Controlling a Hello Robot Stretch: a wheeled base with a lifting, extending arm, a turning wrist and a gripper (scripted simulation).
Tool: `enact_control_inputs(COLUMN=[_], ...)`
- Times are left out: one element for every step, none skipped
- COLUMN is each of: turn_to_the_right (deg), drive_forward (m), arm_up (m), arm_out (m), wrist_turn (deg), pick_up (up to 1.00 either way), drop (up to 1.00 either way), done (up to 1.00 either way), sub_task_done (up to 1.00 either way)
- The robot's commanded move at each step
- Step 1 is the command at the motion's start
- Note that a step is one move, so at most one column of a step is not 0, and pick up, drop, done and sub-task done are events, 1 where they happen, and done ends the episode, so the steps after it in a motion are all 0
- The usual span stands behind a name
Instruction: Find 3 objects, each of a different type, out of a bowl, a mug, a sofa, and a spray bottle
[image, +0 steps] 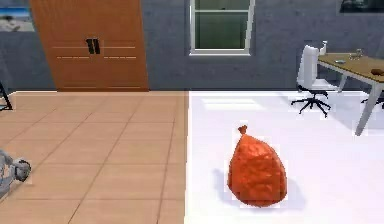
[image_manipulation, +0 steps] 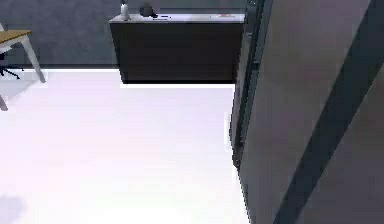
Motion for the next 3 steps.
enact_control_inputs(turn_to_the_right=[-45.0,-45.0,-18.0], drive_forward=[0.0,0.0,0.0], arm_up=[0.0,0.0,0.0], arm_out=[0.0,0.0,0.0], wrist_turn=[0.0,0.0,0.0], pick_up=[0.0,0.0,0.0], drop=[0.0,0.0,0.0], done=[0.0,0.0,0.0], sub_task_done=[0.0,0.0,0.0])
